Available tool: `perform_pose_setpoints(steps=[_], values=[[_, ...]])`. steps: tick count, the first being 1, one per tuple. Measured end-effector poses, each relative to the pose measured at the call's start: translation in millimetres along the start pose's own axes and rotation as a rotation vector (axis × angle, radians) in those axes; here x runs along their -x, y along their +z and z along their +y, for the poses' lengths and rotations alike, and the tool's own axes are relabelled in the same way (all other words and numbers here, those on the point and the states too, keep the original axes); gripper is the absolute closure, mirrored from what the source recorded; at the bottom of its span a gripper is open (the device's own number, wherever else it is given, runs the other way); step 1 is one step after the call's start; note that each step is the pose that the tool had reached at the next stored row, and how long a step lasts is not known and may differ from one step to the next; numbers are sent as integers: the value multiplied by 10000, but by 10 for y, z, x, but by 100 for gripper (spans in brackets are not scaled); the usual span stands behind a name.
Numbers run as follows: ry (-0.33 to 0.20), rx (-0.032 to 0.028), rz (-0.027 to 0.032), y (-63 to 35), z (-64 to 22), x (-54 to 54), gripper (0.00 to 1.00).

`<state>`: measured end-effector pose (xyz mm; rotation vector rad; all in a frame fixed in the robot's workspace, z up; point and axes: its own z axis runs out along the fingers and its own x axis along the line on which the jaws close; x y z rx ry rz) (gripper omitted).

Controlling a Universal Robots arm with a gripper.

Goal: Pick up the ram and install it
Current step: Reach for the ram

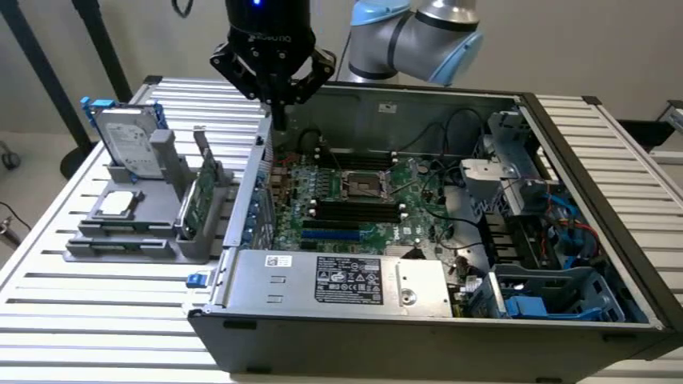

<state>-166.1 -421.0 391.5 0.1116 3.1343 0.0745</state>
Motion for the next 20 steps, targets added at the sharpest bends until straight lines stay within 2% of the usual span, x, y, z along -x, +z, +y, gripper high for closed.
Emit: perform_pose_setpoints(steps=[20], values=[[0,-6,-1,95,-179,-899,89]])
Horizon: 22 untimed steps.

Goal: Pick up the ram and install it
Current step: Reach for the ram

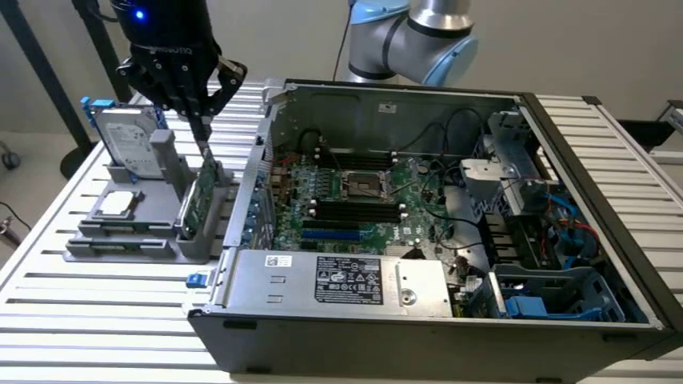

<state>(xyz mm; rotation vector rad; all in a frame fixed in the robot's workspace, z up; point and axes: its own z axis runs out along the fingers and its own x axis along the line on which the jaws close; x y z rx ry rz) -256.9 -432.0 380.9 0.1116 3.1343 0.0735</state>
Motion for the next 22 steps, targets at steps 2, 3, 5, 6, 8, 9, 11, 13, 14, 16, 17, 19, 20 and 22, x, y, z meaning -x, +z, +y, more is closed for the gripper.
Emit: perform_pose_setpoints(steps=[2,3,5,6,8,9,11,13,14,16,17,19,20,22], values=[[0,-3,0,16,-15,-89,89],[0,-3,-1,25,-23,-135,89],[0,-8,0,41,-39,-227,89],[0,-8,0,50,-47,-272,89],[0,-11,0,68,-62,-361,89],[-1,-12,0,76,-69,-405,89],[0,-15,-1,95,-85,-499,89],[0,-18,-1,113,-99,-588,89],[0,-20,-1,122,-107,-632,89],[-1,-22,-1,143,-122,-722,89],[0,-23,-2,154,-129,-766,89],[0,-26,-1,175,-143,-857,89],[0,-26,-3,187,-151,-905,89],[0,-29,-2,209,-165,-994,89]])
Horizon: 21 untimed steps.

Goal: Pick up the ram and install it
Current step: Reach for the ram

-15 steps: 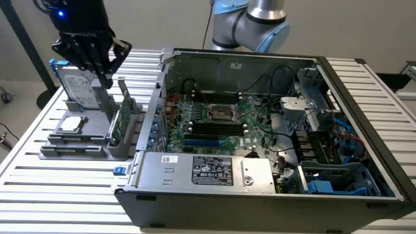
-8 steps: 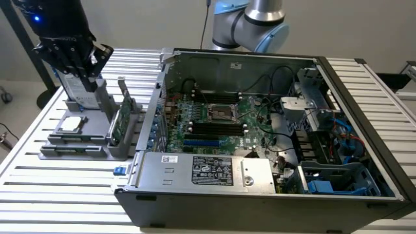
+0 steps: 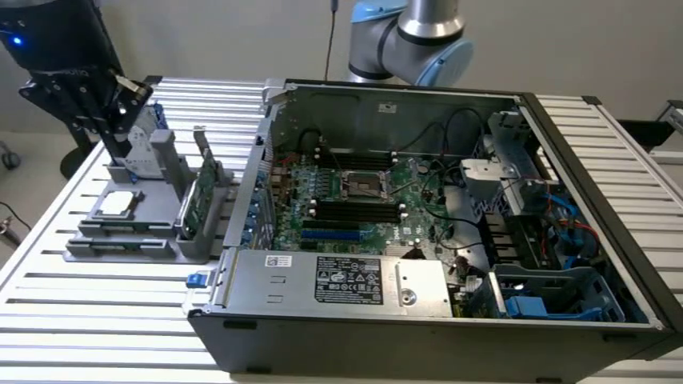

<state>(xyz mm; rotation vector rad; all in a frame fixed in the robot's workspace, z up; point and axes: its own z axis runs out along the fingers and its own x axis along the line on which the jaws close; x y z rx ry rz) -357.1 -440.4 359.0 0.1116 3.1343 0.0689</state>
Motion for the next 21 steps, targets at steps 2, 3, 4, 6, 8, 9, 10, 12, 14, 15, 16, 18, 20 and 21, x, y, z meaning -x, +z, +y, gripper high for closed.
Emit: perform_pose_setpoints(steps=[2,3,4,6,8,9,10,12,14,15,16,18,20,21], values=[[0,-2,0,23,-14,-91,89],[1,-4,0,33,-21,-135,89],[1,-6,0,44,-28,-181,89],[0,-8,0,66,-43,-271,89],[1,-10,0,89,-58,-364,89],[0,-10,-1,100,-65,-408,89],[0,-11,0,110,-73,-447,89],[1,-12,3,130,-87,-511,89],[1,-13,15,150,-107,-552,89],[-1,-14,19,161,-117,-562,89],[-2,-13,20,172,-126,-567,89],[-24,-13,21,206,-135,-569,89],[-114,-16,26,239,-137,-569,89],[-208,-19,31,254,-138,-569,89]])
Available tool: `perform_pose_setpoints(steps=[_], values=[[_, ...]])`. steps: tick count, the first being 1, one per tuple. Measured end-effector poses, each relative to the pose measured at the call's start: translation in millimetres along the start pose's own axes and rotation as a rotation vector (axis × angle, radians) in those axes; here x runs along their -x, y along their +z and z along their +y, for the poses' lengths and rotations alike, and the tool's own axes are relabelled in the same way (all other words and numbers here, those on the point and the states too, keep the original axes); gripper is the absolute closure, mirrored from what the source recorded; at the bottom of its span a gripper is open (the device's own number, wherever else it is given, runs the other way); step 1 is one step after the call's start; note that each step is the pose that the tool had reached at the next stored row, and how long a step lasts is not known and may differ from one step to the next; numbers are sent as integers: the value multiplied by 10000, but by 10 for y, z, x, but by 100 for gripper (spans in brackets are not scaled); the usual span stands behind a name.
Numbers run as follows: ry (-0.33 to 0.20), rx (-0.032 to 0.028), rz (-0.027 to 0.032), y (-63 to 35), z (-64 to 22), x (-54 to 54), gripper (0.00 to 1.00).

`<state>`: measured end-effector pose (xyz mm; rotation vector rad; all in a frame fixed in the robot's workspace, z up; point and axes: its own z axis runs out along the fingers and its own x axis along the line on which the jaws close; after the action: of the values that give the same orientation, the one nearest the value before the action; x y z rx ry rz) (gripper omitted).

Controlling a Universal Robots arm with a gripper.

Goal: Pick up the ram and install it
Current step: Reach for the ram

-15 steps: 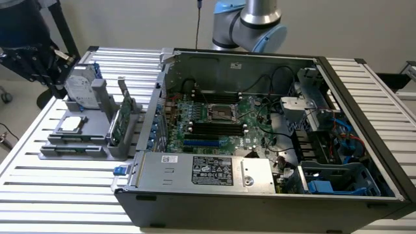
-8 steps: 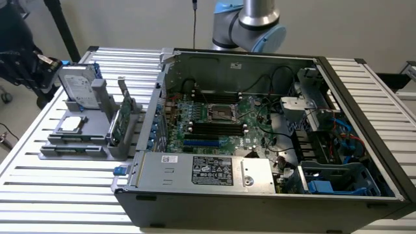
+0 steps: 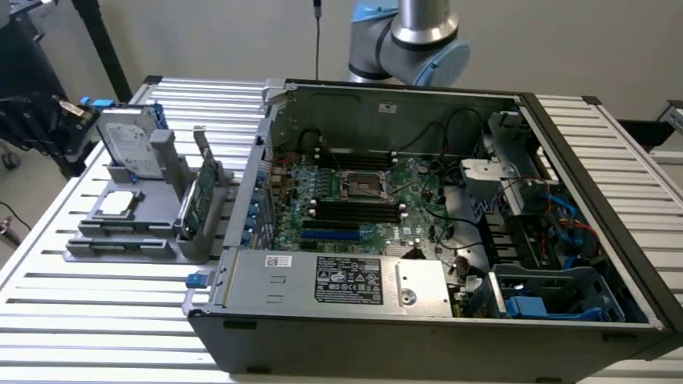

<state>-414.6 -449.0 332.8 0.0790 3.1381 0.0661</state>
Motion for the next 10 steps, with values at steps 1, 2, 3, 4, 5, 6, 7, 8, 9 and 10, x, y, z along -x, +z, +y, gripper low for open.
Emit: perform_pose_setpoints(steps=[1,2,3,4,5,6,7,8,9,10], values=[[-118,-3,4,12,0,0,89],[-268,-5,10,23,-1,0,89],[-444,-6,18,31,-1,0,89],[-630,-6,26,41,-1,0,89],[-782,-9,32,51,-2,0,89],[-926,-13,39,61,-3,0,89],[-1023,-15,43,68,-3,0,89],[-1062,-15,45,69,-3,1,89],[-1065,-15,46,68,-3,0,89],[-1066,-16,47,68,-3,0,89]])
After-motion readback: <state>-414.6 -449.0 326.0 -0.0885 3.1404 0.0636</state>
